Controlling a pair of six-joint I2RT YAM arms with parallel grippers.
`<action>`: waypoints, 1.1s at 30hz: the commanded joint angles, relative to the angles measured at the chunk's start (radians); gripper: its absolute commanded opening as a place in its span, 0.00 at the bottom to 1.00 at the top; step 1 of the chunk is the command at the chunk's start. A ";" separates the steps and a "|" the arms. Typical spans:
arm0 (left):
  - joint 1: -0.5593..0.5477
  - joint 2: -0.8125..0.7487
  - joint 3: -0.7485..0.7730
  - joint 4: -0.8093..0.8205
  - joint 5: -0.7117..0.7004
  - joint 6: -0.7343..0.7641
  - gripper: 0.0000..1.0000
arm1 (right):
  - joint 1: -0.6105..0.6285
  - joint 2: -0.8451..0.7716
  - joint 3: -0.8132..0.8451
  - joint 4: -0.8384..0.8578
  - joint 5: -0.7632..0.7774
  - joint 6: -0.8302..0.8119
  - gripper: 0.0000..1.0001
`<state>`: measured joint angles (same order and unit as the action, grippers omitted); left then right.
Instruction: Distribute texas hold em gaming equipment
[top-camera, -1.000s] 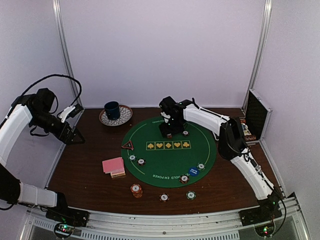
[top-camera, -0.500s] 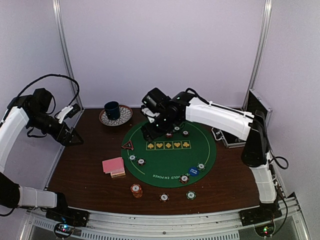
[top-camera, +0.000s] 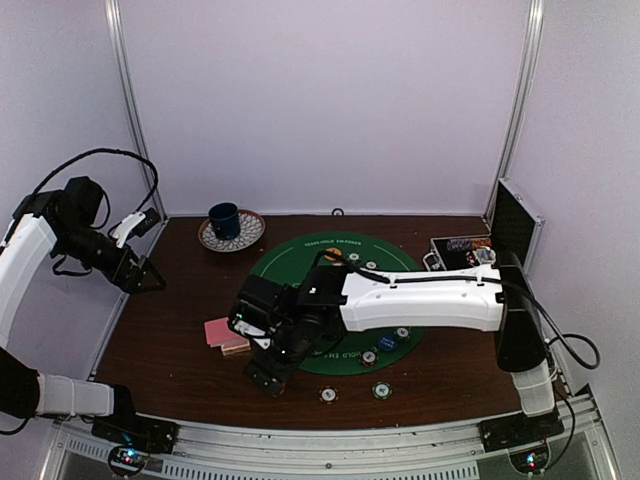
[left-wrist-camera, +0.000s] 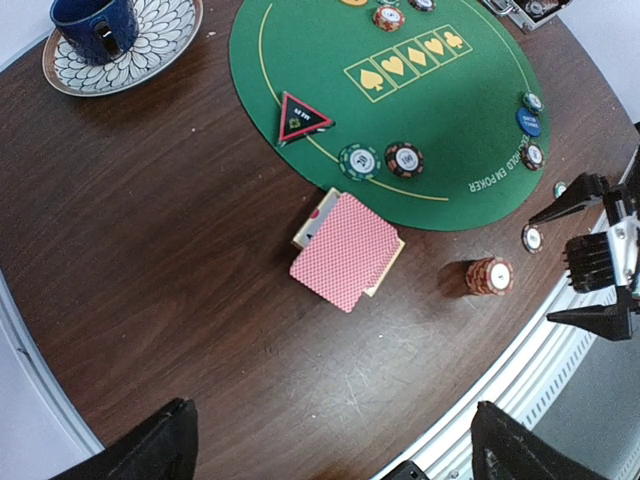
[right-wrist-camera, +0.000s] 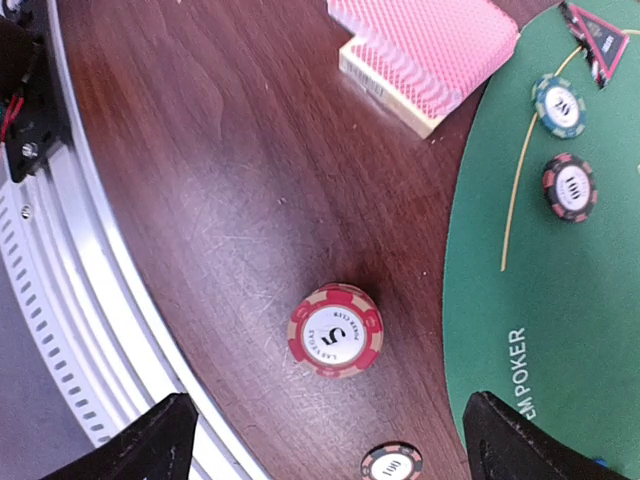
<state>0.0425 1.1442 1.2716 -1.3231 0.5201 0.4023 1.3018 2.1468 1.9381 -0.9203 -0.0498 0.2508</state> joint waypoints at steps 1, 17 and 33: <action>0.007 -0.005 0.031 -0.009 0.004 0.014 0.98 | -0.019 0.074 0.033 0.003 -0.033 0.002 0.97; 0.007 0.001 0.031 -0.010 -0.009 0.027 0.98 | -0.022 0.218 0.158 -0.033 -0.053 -0.033 0.87; 0.007 0.006 0.038 -0.009 -0.008 0.024 0.98 | -0.038 0.228 0.163 -0.023 -0.064 -0.028 0.53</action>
<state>0.0425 1.1458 1.2823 -1.3350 0.5121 0.4145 1.2709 2.3642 2.0754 -0.9424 -0.1085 0.2207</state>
